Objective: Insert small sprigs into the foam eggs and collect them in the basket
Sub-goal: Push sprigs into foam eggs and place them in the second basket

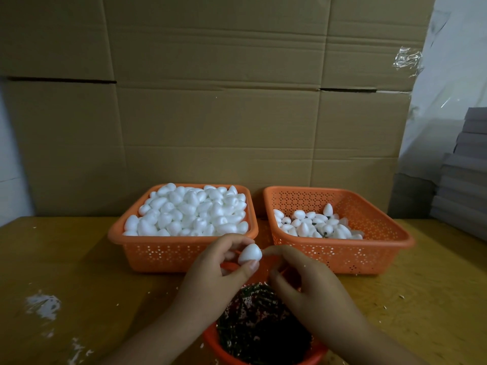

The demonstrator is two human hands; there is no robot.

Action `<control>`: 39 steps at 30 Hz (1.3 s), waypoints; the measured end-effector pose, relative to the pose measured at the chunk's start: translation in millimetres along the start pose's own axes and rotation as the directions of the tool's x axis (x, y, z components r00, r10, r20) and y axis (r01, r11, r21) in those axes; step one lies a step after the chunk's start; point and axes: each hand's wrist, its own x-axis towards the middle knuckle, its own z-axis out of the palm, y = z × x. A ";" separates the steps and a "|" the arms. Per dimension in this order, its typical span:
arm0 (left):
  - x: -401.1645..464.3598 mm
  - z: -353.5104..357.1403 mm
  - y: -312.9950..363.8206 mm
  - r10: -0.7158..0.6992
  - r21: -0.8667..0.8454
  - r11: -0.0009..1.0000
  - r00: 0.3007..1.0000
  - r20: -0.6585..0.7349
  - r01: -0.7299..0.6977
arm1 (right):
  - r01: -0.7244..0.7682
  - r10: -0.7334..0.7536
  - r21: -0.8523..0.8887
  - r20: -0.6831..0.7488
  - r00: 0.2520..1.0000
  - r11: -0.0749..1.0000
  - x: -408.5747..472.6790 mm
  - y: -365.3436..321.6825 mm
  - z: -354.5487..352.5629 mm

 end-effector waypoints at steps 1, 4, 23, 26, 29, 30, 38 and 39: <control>-0.1 0.3 0.4 0.003 0.004 1.000 1.000 0.005 -0.003 | 0.010 -0.010 0.012 0.003 1.000 1.000 0.2 -0.5 -0.5; -0.3 0.7 1.0 0.012 0.030 0.999 1.000 0.014 -0.012 | 0.045 -0.046 0.036 0.004 0.999 0.998 0.1 -1.5 -2.6; -0.5 2.0 -4.0 -0.023 -0.003 1.000 1.000 -0.019 0.023 | -0.006 0.006 0.004 -0.027 1.000 1.000 -0.2 -1.7 0.3; -1.4 1.4 -3.5 0.000 0.022 1.000 1.000 -0.011 0.000 | 0.038 -0.038 0.039 -0.014 0.999 0.999 0.2 -2.1 -1.0; -2.2 1.0 -2.3 0.031 0.049 0.998 0.999 -0.011 -0.031 | 0.079 -0.079 0.037 0.004 0.997 0.996 -0.1 -0.9 -1.3; -1.9 0.8 -2.4 0.035 0.058 0.998 0.999 -0.011 -0.035 | 0.089 -0.089 0.035 0.017 0.996 0.995 0.0 -0.9 -1.0; -0.6 2.2 -6.3 0.027 0.018 0.999 0.999 -0.036 -0.027 | 0.027 -0.026 0.005 -0.021 0.999 1.000 -0.3 -1.3 -2.1; -0.5 2.4 -6.4 0.027 0.010 1.000 0.999 -0.042 -0.027 | 0.020 -0.019 -0.046 0.018 1.000 0.999 0.0 -0.7 -2.1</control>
